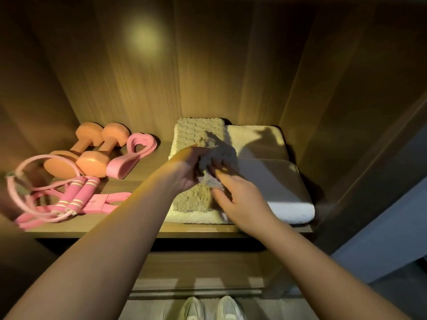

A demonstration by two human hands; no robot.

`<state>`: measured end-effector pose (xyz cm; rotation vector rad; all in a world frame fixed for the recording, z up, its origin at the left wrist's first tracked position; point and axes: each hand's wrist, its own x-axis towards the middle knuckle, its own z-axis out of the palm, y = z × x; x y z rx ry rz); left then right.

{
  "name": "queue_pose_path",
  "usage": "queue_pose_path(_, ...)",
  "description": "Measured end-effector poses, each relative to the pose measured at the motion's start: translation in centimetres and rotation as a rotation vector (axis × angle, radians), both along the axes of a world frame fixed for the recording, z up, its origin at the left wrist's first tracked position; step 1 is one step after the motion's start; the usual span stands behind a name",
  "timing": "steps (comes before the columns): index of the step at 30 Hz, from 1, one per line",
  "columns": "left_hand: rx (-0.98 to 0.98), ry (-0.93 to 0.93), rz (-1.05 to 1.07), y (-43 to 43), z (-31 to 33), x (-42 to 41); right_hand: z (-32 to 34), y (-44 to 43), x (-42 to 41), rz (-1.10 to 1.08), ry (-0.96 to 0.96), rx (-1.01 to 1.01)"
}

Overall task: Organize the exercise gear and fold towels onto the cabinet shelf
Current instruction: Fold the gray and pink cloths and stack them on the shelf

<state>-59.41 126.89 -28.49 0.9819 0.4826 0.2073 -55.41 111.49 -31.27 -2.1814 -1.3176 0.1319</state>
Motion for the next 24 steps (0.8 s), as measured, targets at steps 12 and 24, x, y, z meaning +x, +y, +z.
queue_pose_path(12, 0.158, 0.225, 0.172, 3.7, -3.7, -1.7, -3.5, 0.3, 1.3, 0.140, -0.247, -0.242)
queue_pose_path(24, 0.831, 0.768, -0.012, 5.0, -3.7, -2.2, -4.0, 0.0, 1.5, 0.166, -0.357, -0.243)
